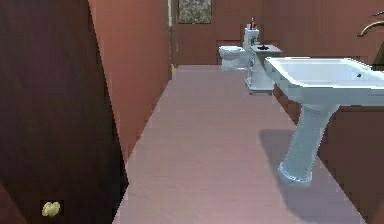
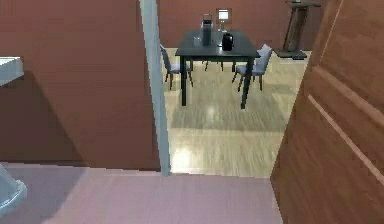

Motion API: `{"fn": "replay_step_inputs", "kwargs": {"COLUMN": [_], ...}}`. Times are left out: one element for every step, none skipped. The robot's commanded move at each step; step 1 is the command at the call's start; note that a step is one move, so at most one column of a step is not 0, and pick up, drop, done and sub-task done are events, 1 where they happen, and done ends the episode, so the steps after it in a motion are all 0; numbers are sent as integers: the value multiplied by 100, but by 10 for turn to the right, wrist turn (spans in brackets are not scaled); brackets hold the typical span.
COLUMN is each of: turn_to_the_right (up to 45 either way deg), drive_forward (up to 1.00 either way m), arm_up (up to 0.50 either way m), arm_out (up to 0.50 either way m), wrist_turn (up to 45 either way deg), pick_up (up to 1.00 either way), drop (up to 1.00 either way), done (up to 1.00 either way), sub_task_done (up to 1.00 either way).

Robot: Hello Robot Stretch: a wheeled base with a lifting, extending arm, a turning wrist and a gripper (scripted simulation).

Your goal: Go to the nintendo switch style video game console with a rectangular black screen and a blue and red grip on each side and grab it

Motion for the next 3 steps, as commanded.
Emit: {"fn": "replay_step_inputs", "kwargs": {"turn_to_the_right": [0,0,0], "drive_forward": [100,100,100], "arm_up": [0,0,0], "arm_out": [0,0,0], "wrist_turn": [0,0,0], "pick_up": [0,0,0], "drop": [0,0,0], "done": [0,0,0], "sub_task_done": [0,0,0]}}
